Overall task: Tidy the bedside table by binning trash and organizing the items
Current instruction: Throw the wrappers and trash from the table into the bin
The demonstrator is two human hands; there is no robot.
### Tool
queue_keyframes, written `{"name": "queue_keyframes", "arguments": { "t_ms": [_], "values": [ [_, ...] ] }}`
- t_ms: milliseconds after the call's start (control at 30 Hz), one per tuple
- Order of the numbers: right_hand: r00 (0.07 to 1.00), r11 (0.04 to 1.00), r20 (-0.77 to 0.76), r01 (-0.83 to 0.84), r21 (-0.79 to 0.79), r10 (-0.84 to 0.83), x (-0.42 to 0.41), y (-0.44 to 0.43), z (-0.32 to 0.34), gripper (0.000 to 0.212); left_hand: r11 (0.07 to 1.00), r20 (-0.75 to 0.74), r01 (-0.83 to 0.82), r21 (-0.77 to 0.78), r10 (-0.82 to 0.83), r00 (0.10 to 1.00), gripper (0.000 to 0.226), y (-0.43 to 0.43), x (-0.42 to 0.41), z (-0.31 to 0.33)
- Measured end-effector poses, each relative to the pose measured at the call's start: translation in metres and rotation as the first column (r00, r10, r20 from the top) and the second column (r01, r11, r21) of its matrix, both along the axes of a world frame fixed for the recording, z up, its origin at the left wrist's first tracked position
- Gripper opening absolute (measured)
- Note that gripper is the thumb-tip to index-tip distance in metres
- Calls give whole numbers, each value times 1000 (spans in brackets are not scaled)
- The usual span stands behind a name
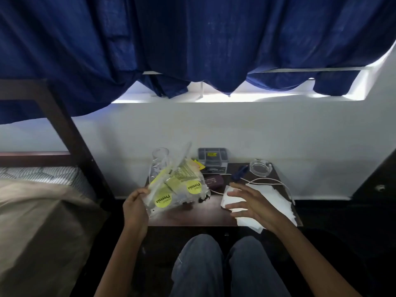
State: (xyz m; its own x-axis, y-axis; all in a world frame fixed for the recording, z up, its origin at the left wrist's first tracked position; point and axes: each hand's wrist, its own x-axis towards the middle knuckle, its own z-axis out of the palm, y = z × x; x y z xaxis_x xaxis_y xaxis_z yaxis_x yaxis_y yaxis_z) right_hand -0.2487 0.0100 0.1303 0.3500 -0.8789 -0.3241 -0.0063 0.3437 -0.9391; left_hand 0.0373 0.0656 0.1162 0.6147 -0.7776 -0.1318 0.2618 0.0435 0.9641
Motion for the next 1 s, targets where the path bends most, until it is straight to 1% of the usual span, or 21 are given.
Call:
{"name": "queue_keyframes", "arguments": {
  "t_ms": [67, 100, 167, 200, 267, 333, 400, 433, 467, 533, 567, 633, 667, 733, 767, 833, 900, 933, 967, 1000],
  "values": [
    [988, 995, 151, 14, 99, -29, -4, -2, 6, 36, 994, 132, 113, -5, -111, 985, 37, -9, -24, 1],
    [974, 989, 221, 10, 147, -43, -7, -2, 9, 39, 984, 214, 176, 0, -172, 962, 38, -14, -37, 1],
    [939, 977, 336, 2, 213, -76, -15, -8, 10, 44, 953, 353, 299, 49, -297, 887, 42, -23, -64, 1],
    [929, 976, 360, 3, 217, -83, -19, -10, 10, 47, 933, 405, 354, 69, -350, 844, 44, -28, -78, 0],
    [934, 987, 349, 25, 160, -80, -32, -12, 9, 50, 885, 463, 460, 75, -439, 770, 38, -38, -103, -3],
    [948, 994, 306, 69, 82, -91, -50, -11, 8, 46, 844, 493, 533, 61, -489, 719, 21, -50, -129, -4],
    [961, 996, 261, 87, 34, -93, -70, -8, 7, 45, 820, 499, 570, 56, -518, 695, 21, -62, -153, -8],
    [970, 997, 229, 81, 8, -81, -80, -5, 6, 47, 808, 494, 584, 84, -543, 680, 22, -68, -168, -10],
    [984, 996, 163, 80, -33, -73, -89, -5, 2, 50, 797, 482, 591, 123, -569, 667, 26, -74, -183, -13],
    [998, 988, -40, 34, -153, -41, -104, 1, -4, 57, 777, 436, 599, 192, -615, 657, 39, -82, -216, -22],
    [989, 981, -143, 2, -193, -30, -111, 3, -11, 60, 768, 411, 606, 206, -630, 659, 38, -84, -233, -26],
    [950, 961, -311, -56, -271, -33, -123, 8, -22, 69, 750, 354, 630, 200, -655, 667, 21, -86, -266, -33],
    [919, 944, -388, -67, -324, -69, -129, 10, -28, 73, 731, 291, 653, 198, -680, 673, 16, -85, -282, -37],
    [831, 889, -519, -68, -453, -200, -147, 13, -44, 69, 675, 170, 699, 236, -737, 655, 35, -85, -311, -46],
    [789, 856, -552, -67, -513, -269, -158, 17, -55, 64, 643, 165, 723, 252, -765, 623, 46, -83, -324, -49],
    [740, 819, -569, -43, -573, -359, -180, 25, -75, 53, 552, 204, 784, 284, -834, 513, 63, -81, -346, -56],
    [694, 840, -619, -39, -542, -367, -200, 26, -92, 45, 448, 235, 840, 308, -891, 389, 68, -79, -364, -59],
    [666, 865, -654, -25, -501, -360, -211, 23, -102, 42, 407, 288, 849, 336, -903, 319, 67, -82, -370, -63],
    [628, 887, -693, -8, -462, -355, -222, 20, -114, 37, 381, 375, 842, 381, -896, 236, 65, -86, -374, -64],
    [572, 901, -735, 15, -434, -363, -234, 14, -127, 32, 381, 485, 817, 433, -862, 145, 60, -92, -377, -64]
  ]
}}
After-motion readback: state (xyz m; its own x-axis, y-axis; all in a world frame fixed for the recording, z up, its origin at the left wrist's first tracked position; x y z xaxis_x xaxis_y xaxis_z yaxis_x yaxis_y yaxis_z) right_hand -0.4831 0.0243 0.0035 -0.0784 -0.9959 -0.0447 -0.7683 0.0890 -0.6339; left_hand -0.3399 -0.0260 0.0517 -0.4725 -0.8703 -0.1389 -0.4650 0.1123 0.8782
